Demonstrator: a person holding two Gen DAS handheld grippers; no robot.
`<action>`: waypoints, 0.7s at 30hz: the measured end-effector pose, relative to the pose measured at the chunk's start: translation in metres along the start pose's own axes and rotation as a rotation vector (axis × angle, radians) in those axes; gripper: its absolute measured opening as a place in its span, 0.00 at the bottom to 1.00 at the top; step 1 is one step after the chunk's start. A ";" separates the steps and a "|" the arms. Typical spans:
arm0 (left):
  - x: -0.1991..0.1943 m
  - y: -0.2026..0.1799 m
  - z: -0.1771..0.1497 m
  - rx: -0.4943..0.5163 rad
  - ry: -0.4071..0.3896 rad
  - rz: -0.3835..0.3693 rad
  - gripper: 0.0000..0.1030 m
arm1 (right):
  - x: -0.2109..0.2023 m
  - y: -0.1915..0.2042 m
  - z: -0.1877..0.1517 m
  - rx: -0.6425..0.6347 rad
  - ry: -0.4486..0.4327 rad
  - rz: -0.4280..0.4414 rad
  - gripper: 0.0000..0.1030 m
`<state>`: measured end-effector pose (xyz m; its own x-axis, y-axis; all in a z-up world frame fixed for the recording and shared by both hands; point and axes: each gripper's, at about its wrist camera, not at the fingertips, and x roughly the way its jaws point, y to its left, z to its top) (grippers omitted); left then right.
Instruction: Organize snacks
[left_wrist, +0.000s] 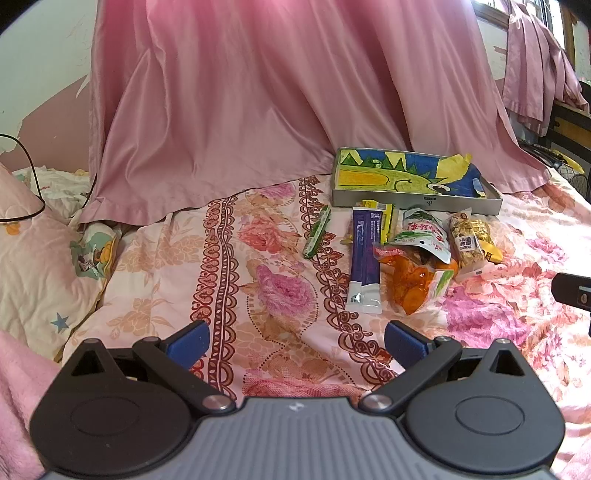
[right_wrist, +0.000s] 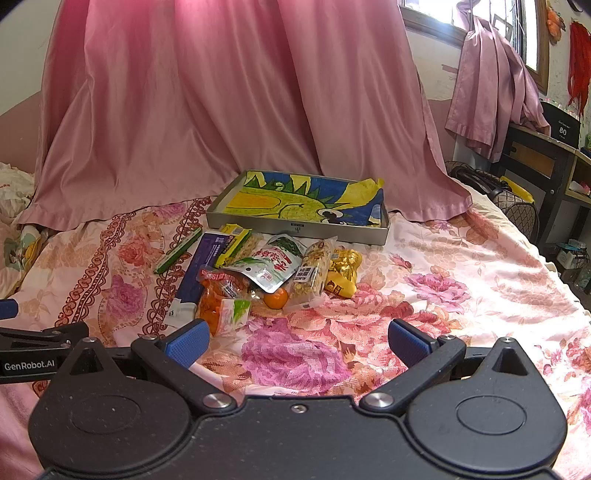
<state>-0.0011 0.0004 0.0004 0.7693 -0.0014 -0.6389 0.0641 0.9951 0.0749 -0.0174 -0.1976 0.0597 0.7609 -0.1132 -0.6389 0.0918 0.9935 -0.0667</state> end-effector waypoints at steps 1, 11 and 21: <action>0.000 0.000 0.000 0.000 0.000 0.000 1.00 | 0.000 0.000 0.000 0.000 0.000 0.000 0.99; 0.000 0.000 0.000 0.000 0.000 0.001 1.00 | 0.001 0.000 0.000 -0.001 0.001 -0.001 0.99; 0.001 0.001 0.001 0.002 0.003 0.004 1.00 | 0.001 0.001 0.000 -0.002 0.003 -0.001 0.99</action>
<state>0.0008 0.0017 0.0004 0.7676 0.0032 -0.6409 0.0621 0.9949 0.0794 -0.0166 -0.1971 0.0586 0.7589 -0.1142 -0.6412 0.0913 0.9934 -0.0688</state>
